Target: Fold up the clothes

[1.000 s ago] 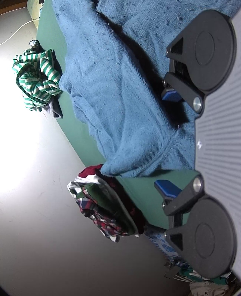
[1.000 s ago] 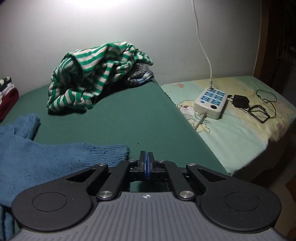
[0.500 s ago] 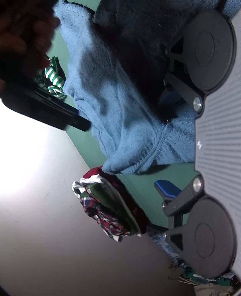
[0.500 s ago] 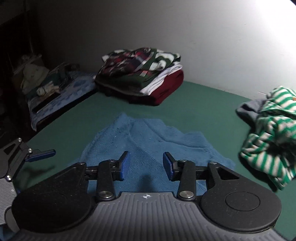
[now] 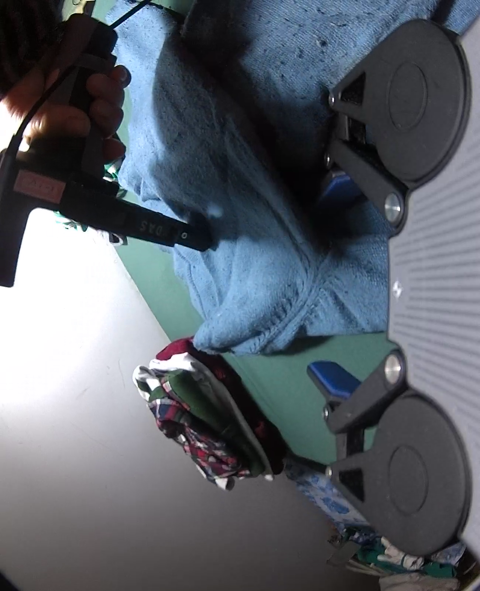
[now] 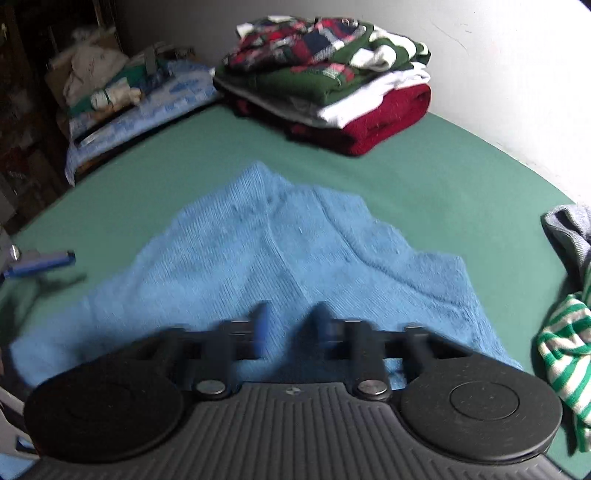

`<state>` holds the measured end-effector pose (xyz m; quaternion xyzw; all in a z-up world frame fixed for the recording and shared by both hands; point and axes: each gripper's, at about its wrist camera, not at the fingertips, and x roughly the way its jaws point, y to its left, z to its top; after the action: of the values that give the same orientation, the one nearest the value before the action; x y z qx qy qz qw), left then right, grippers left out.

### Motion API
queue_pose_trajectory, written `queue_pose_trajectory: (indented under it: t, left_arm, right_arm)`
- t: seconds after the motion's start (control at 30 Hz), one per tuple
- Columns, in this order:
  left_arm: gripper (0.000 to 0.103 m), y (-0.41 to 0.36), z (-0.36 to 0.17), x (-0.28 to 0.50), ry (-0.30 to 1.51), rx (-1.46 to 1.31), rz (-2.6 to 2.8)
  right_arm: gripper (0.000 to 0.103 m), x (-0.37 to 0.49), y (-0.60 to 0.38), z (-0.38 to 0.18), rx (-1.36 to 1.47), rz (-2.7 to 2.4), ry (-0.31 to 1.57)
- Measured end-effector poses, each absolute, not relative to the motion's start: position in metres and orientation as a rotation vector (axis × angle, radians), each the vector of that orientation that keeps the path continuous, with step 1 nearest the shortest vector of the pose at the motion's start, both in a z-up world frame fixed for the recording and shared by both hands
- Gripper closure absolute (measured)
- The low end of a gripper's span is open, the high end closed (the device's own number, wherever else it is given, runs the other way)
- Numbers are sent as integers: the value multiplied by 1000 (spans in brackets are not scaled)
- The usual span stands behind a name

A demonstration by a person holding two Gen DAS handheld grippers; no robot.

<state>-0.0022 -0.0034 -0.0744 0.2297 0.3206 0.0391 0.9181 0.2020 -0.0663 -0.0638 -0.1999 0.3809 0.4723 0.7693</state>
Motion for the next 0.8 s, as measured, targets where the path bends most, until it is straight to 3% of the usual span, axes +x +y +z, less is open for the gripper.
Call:
queue_pose_trajectory:
  t: [0.07,0.27,0.57,0.6,0.67,0.8]
  left_arm:
    - [39,-3,-74,0,668,456,70]
    - [39,-12,-69,1,653,473,16]
    - [39,-11,-64,3,681,457,-32]
    - [38,-9,-61,0,681,445,-36]
    - [34,-3,-51,-12,669,410,-43]
    - [21,9,-35,-44,668,330,-51]
  right_arm:
    - [99,196,-71,-59,-433,1032,792]
    - [100,188,-94,-38,-390,1000,715]
    - [101,187,-94,-64,-444,897,745]
    - [98,187,-93,-61,-438,877,739]
    - [74,186,-94,-53,-414,832,726]
    - [71,164,-102,-28,-277,885,660]
